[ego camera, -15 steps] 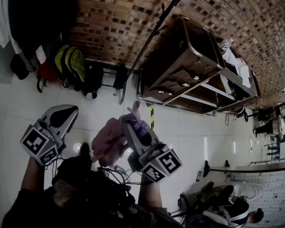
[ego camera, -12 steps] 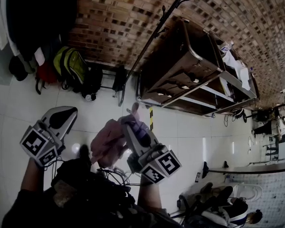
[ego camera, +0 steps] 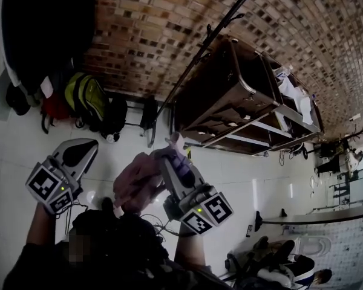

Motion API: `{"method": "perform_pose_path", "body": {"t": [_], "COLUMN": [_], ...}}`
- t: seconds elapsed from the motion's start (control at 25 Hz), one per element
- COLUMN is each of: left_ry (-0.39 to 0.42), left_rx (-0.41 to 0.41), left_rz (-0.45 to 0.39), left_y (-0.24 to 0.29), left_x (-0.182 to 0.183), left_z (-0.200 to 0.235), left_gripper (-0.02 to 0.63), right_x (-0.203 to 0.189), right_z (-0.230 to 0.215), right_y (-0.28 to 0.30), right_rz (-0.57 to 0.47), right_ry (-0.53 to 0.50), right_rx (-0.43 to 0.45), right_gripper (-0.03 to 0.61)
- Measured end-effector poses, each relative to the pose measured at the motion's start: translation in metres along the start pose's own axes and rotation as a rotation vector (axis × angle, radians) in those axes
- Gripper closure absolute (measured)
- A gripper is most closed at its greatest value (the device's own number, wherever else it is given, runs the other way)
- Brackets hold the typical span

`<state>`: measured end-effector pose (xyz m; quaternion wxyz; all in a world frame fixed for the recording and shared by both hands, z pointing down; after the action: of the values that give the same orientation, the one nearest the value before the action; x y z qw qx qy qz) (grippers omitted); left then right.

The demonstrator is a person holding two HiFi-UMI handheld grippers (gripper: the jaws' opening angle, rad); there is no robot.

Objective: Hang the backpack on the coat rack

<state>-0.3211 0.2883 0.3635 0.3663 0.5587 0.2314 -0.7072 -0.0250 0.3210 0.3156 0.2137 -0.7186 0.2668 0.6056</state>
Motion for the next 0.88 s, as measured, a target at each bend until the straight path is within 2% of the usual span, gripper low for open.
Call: {"method": "perform_pose_path", "body": {"t": [0.28, 0.52, 0.72, 0.88], "left_ry": [-0.004, 0.013, 0.017, 0.009], "left_rx": [0.008, 0.026, 0.056, 0.105], "left_rz": [-0.031, -0.006, 0.005, -0.017], "left_y": [-0.010, -0.006, 0.021, 0.056], "left_x": [0.006, 0.006, 0.014, 0.019], "left_z": [0.026, 0.040, 0.060, 0.078], "left_gripper": [0.580, 0.580, 0.578, 0.580], "right_x": [0.018, 0.019, 0.011, 0.006], "right_z": [0.005, -0.007, -0.040, -0.079], "right_y": [0.034, 0.063, 0.092, 0.118], "right_rz": [-0.024, -0.011, 0.000, 0.013], "right_ry": [-0.050, -0.046, -0.020, -0.001], "right_rx": [0.026, 0.060, 0.107, 0.149], "right_gripper": [0.575, 0.575, 0.575, 0.575]}}
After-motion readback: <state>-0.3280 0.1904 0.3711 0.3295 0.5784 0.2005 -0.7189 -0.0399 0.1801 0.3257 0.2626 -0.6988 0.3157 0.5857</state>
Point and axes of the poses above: the fingertips, and each gripper's own axes: y forward along the fingers, z to its left, x out of its top, the point moved 10 cm from there along -y, backward along the fingers, and after that the axes turned 6 degrees about -y, right-handed, at the moved point
